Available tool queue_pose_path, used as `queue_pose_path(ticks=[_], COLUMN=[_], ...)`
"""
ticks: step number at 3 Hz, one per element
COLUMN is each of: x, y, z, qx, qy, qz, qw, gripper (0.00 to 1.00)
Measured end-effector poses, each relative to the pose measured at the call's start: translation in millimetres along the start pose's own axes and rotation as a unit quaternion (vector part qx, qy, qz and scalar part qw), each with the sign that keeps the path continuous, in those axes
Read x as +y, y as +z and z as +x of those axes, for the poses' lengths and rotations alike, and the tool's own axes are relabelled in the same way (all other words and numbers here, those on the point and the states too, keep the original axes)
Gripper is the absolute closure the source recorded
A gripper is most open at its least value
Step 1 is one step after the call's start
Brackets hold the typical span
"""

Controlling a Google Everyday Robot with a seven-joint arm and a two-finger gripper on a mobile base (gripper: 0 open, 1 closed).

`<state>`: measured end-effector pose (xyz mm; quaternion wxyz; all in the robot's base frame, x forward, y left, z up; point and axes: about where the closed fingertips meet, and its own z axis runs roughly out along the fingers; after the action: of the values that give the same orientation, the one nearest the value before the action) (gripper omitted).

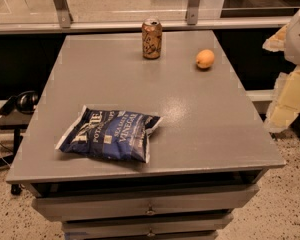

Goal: Move orange can near blue chip bag

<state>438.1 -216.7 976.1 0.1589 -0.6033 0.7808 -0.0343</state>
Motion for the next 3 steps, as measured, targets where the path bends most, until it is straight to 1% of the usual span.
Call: queue_pose_path(ticks=[1,2,3], x=[0,-22,-67], y=[0,22,69], z=[0,-27,-76], qx=[0.000,-0.032,-0.086], qy=[0.000,0.006,0.028], qz=[0.000,0.006,0.015], qw=[1.0000,0.9995,0.9958], gripper=[0.00,0.00,0.00])
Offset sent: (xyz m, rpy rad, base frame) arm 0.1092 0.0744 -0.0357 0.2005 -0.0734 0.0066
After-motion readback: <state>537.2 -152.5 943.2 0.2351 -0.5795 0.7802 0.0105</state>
